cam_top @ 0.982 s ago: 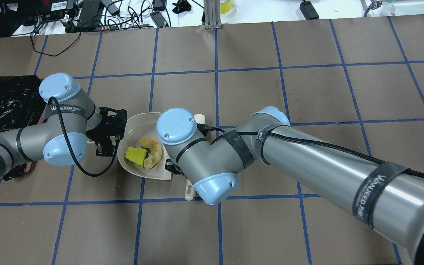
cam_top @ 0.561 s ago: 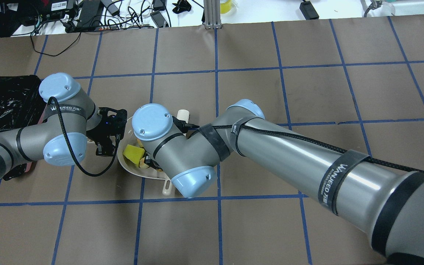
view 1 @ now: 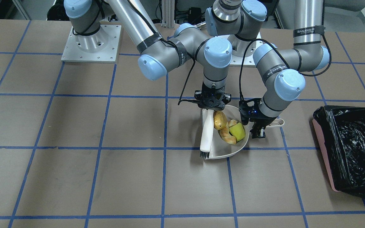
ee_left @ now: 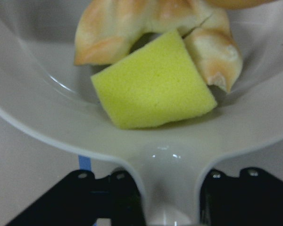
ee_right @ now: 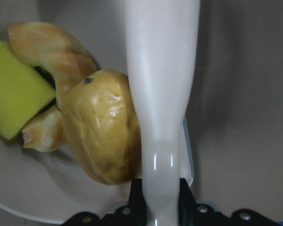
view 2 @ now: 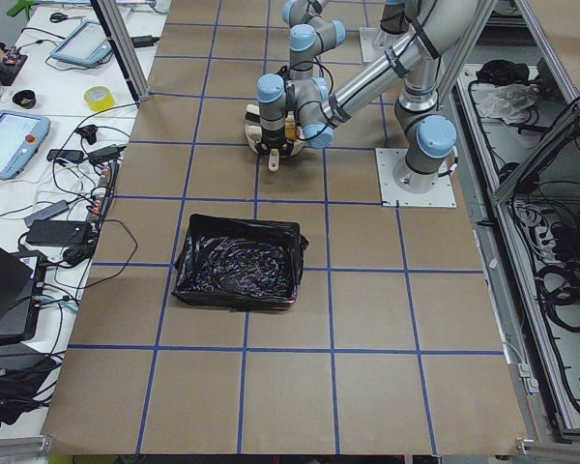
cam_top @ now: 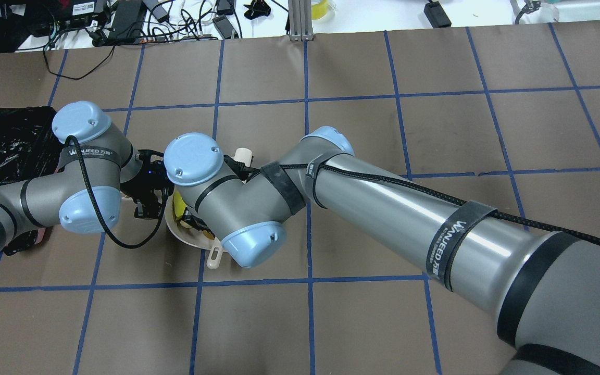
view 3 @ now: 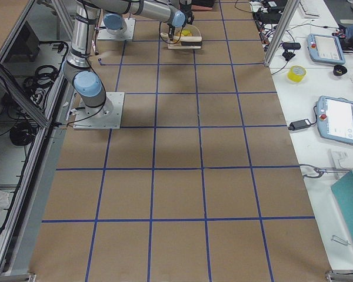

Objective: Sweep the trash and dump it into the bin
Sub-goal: 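Sweep the yellow potato toy into the dustpan with the right gripper's brush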

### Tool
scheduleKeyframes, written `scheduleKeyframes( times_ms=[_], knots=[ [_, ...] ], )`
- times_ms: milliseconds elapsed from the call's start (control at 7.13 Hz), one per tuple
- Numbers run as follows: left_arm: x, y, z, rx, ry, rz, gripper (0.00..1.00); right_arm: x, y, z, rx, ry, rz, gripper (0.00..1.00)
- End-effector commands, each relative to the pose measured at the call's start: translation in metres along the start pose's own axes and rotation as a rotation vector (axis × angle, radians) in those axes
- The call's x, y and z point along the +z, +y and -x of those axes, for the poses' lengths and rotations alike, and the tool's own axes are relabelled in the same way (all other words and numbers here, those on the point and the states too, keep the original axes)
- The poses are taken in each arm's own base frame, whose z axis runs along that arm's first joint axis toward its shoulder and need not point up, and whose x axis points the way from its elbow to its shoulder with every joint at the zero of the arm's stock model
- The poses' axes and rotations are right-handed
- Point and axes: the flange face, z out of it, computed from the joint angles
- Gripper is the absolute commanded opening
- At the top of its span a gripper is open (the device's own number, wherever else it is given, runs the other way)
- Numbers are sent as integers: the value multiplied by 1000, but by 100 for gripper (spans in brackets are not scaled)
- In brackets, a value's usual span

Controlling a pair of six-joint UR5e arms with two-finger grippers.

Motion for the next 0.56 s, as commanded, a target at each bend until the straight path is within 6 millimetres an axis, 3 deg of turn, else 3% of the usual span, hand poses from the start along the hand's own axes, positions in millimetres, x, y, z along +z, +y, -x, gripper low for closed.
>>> scheduleKeyframes(
  times_ms=[0,280,421],
  knots=[
    [-4,35,6,-72,-29,-128,0,-1,-4,-5,-20,42,11,0],
    [-5,43,9,-74,-37,-143,0,-1,-15,-16,-28,92,0,0],
    [-10,45,12,-73,-50,-141,0,-11,-28,-27,-38,102,6,0]
  ],
)
